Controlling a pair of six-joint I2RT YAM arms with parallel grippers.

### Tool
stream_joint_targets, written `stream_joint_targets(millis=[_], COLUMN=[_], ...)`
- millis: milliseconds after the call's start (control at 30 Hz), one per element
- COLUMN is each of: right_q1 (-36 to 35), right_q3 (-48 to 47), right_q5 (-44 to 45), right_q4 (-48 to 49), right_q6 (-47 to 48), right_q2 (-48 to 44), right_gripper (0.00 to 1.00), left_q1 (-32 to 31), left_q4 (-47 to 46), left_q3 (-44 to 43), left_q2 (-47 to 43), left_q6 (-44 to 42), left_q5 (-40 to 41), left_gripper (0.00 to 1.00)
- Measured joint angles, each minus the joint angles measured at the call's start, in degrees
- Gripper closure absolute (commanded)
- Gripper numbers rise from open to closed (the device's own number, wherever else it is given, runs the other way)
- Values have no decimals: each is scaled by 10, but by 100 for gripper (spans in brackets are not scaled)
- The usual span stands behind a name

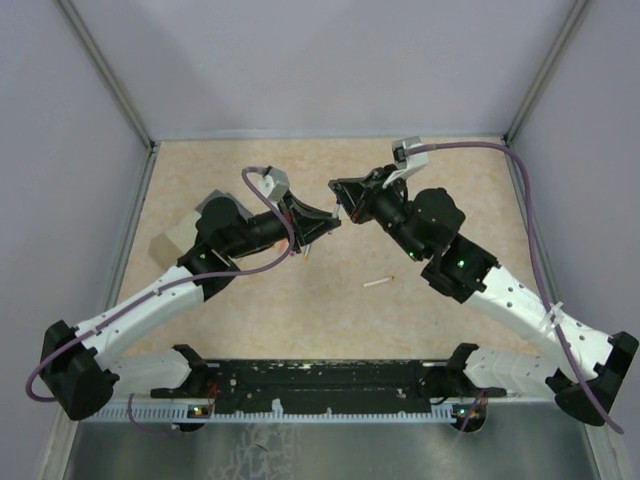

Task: Insert the pens into the pen caps
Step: Press the pen cap onto the pen.

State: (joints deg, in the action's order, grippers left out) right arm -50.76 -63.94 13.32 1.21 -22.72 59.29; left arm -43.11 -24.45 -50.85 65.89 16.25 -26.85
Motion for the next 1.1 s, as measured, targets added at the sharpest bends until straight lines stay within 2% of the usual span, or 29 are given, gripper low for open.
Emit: stream_joint_targets(millis=[133,367,733,933,1100], right_q1=[5,12,-58,-66,-31], right_q3=[3,63,176,160,108], right_q5=[-7,-5,115,142,111], right_q4=[-3,15,40,-5,-33], right_q6=[-6,-38,-80,-88,-73], right_q2=[0,-29,-69,-77,-84], right_gripper=[100,100,100,100,76], left_q1=[0,-3,-13,-17,-18], left_q4=[3,43,141,145,99], left_q3=[-2,-15,-21,-21,-39], left_q2=[4,24,53,57,57], left_q6=[4,3,2,2,2], left_q5=[5,-4,-50,-54,-48], left_gripper=[100,100,100,100,100])
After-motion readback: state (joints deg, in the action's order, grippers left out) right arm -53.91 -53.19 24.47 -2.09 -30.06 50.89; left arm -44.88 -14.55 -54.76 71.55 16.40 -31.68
